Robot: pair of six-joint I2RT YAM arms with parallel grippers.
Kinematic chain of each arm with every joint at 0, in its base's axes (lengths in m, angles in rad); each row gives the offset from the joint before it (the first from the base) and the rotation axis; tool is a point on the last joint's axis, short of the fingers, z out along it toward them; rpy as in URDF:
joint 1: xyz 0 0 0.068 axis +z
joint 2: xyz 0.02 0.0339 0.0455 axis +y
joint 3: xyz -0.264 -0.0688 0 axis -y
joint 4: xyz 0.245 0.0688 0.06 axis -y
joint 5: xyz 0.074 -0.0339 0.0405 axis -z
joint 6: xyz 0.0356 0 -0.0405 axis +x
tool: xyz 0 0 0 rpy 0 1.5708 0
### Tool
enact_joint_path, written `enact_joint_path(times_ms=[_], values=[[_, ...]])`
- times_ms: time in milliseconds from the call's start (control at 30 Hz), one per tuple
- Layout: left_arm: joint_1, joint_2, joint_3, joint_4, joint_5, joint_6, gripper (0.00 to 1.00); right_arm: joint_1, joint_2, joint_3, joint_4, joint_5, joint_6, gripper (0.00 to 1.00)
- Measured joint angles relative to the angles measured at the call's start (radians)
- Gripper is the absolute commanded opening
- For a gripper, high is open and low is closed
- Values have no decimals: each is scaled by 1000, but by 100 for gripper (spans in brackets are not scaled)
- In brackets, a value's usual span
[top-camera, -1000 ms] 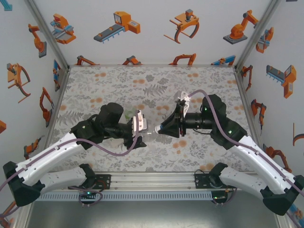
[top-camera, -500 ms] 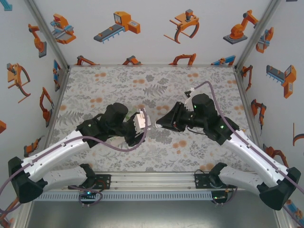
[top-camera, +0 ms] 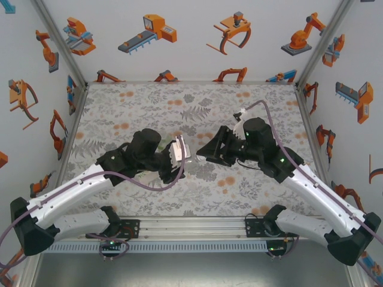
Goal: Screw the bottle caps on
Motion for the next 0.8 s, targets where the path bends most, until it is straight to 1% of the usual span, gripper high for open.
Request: enact_joint_path(times_ms=[133,233,400,500,667,800], values=[[0,-18,0,7,46,0,0,0,-23,31,0,-1,-164,61],[0,-29,0,8,90,0,0,0,-53,63,11,-12,-335,60],[0,-43,-2,8,154,-1,0,0,-101,82,56,-97,-638,59],[0,-48,-2,9,195,-3,0,0,-95,94,68,-201,-808,59],[0,-48,-2,9,266,-18,0,0,-54,97,70,-436,-1064,59],[0,-48,-2,9,294,-26,0,0,-50,97,61,-541,-1206,59]])
